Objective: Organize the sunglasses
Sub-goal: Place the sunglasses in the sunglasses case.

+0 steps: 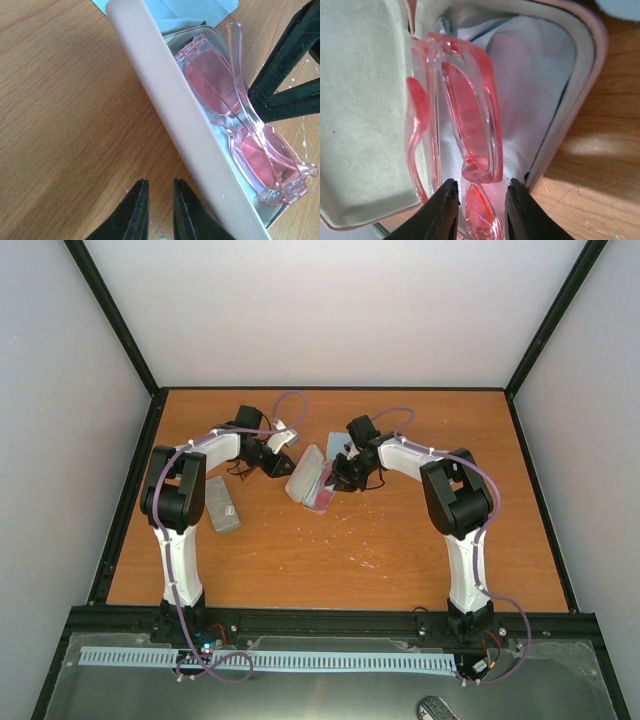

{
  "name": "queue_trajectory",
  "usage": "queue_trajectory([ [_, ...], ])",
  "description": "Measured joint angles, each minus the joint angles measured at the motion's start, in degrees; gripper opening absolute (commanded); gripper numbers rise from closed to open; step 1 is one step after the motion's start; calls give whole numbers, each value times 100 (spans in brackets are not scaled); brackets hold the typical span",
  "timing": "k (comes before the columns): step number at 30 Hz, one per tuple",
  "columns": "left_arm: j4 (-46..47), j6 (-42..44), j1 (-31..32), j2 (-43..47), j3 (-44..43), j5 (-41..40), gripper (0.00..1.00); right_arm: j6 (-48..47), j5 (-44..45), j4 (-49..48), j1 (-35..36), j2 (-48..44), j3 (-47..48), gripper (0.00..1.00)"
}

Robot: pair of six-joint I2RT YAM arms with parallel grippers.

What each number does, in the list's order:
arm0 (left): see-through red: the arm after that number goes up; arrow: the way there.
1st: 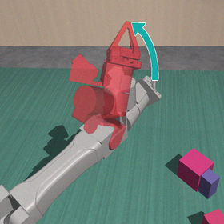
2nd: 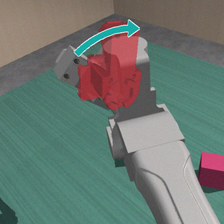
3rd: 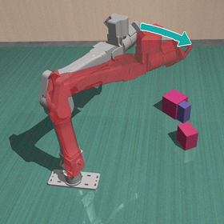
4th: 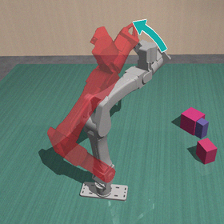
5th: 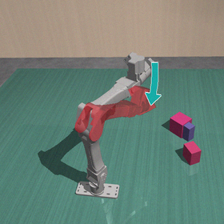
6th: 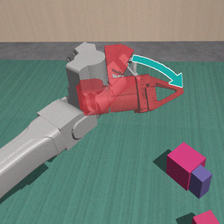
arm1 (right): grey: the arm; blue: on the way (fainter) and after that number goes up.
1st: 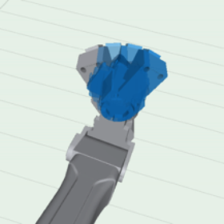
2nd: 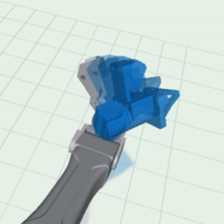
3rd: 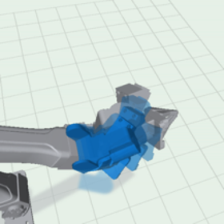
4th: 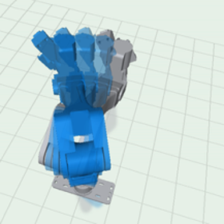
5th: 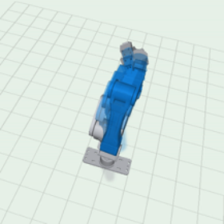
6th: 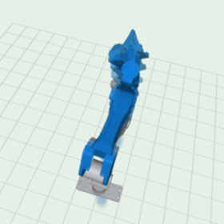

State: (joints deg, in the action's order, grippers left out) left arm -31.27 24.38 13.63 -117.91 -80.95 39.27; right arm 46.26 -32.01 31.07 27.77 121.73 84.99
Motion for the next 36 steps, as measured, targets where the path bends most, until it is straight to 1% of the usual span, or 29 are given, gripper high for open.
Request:
queue_trajectory([
  [4,2,0,0,0,0,0,15,-44,44,57,0,-92,-92,19],
  [5,2,0,0,0,0,0,14,-61,70,87,0,-114,-109,19],
  [6,2,0,2,0,0,2,15,-72,98,116,-4,-138,-127,19],
  [8,2,0,4,0,0,2,14,-92,144,170,-9,-190,-142,26],
  [11,2,0,11,0,0,2,14,-151,223,291,-13,-275,-149,27],
  [12,2,0,11,0,0,2,14,-170,258,328,-15,-299,-151,22],
  [15,2,0,22,0,0,2,14,-267,332,402,-22,-367,-168,5],
  [16,4,0,26,0,0,2,14,-245,352,417,-26,-391,-186,3],
  [20,4,0,26,0,0,2,14,-350,374,485,-31,-483,-223,3],
  [27,9,-2,26,0,0,2,14,-551,155,634,94,-505,-175,3],
  [36,55,-2,28,0,2,2,14,-750,-232,706,286,-160,101,3],
])
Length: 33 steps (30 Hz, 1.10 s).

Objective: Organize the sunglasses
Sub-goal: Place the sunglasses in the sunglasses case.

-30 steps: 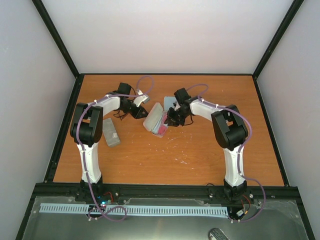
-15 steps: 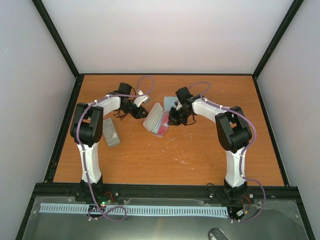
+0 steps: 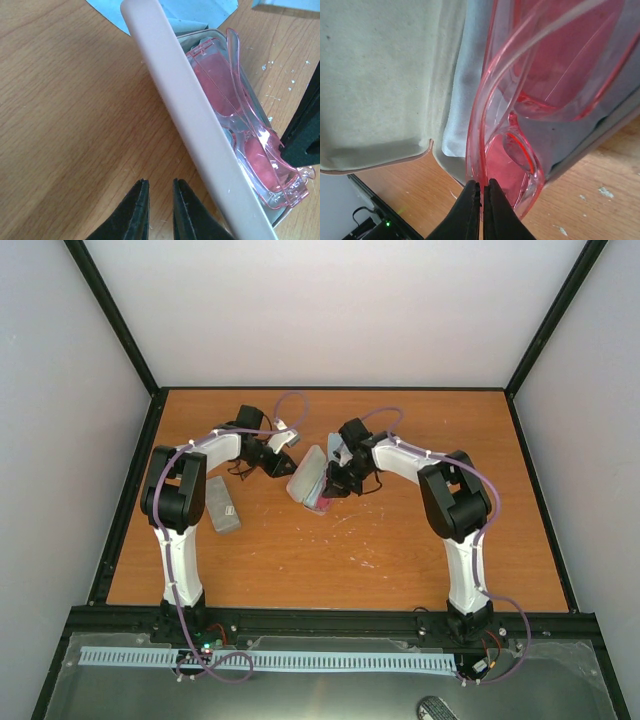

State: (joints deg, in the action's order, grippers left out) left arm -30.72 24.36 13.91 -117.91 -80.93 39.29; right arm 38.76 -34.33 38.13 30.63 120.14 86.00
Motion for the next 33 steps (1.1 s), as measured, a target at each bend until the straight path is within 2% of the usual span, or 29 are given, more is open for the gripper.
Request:
queue_trajectory([
  [16,164,-4,9,122,201,0,14,-55,-557,-17,26,505,439,3],
  [23,184,-4,9,122,201,-2,14,-44,-575,-79,44,684,588,14],
  [28,181,-4,9,122,201,-2,14,-83,-505,-155,50,553,358,21],
  [31,181,-4,9,122,201,0,14,-83,-326,-186,20,240,61,18],
  [33,181,-4,11,122,201,0,14,-57,-201,-216,-37,-92,-168,10],
])
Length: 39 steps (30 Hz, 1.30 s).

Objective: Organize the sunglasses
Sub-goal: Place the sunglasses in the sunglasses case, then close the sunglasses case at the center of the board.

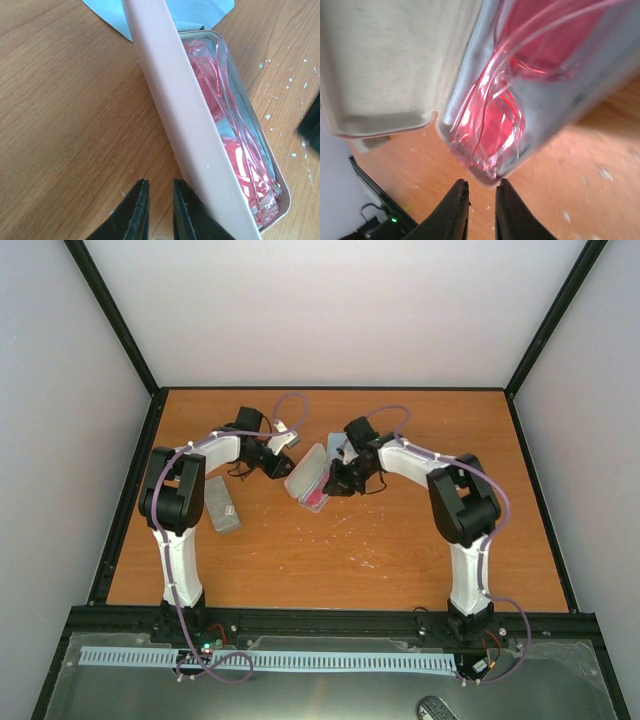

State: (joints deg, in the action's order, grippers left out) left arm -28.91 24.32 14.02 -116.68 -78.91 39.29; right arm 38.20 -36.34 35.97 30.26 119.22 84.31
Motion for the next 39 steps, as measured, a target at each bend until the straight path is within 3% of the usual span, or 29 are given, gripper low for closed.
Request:
queue_trajectory([
  [2,0,0,4,0,0,-2,14,81,140,-109,-92,-457,-299,4],
  [8,0,0,52,0,0,-2,14,267,562,-363,-634,-1611,-1069,3],
  [17,-4,-44,173,-4,-42,-9,14,273,424,-566,-693,-264,-1021,3],
  [24,-9,-142,341,-37,-223,-20,14,273,372,-835,-658,85,-599,3],
  [39,59,-420,1071,-481,-592,39,13,258,234,-1134,-638,157,-601,3],
])
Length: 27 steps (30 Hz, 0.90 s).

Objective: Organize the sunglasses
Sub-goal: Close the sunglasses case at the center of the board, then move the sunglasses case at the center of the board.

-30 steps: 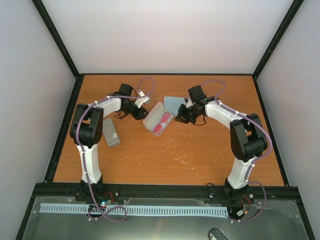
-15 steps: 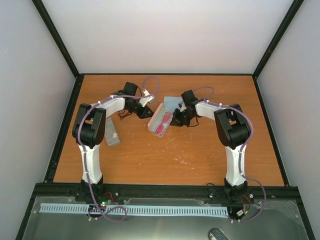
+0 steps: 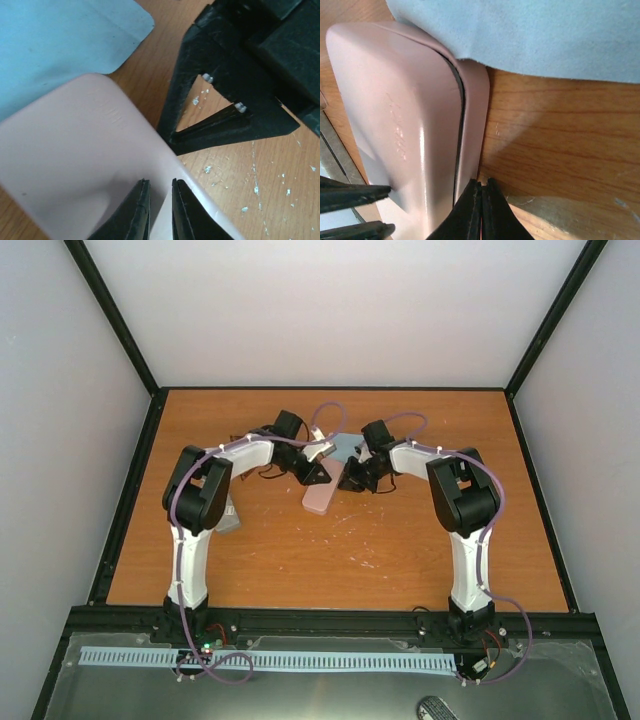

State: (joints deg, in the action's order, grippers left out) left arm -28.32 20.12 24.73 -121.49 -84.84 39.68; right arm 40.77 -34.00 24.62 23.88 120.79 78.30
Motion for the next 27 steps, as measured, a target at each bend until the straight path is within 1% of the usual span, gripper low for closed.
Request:
queue_trajectory([
  [3,-4,-4,48,-4,-9,-59,14,-90,79,59,7,-33,0,5],
  [5,7,-9,20,44,4,-136,20,-210,328,302,26,-162,0,12],
  [7,11,-31,-81,175,63,-223,20,-341,636,651,50,-409,7,18],
  [9,7,-70,-339,404,103,-313,18,-525,957,1084,85,-765,140,20],
  [12,-28,20,-798,697,9,-573,15,-765,1276,1600,166,-1029,831,19],
  [14,-63,175,-1058,730,-162,-809,13,-890,1416,1725,208,-1091,1296,14],
  [16,-166,310,-1152,660,-282,-966,12,-968,1497,1777,227,-1104,1572,11],
  [19,-365,442,-1027,431,-358,-1038,12,-1012,1537,1930,251,-1045,1720,11],
  [21,-507,503,-852,264,-337,-1106,12,-1025,1545,2009,260,-955,1781,16],
  [24,-645,597,-529,142,-162,-1198,12,-1099,1558,2103,334,-789,1825,25],
  [27,-730,625,-306,136,-9,-1226,12,-1128,1552,2157,448,-715,1832,28],
])
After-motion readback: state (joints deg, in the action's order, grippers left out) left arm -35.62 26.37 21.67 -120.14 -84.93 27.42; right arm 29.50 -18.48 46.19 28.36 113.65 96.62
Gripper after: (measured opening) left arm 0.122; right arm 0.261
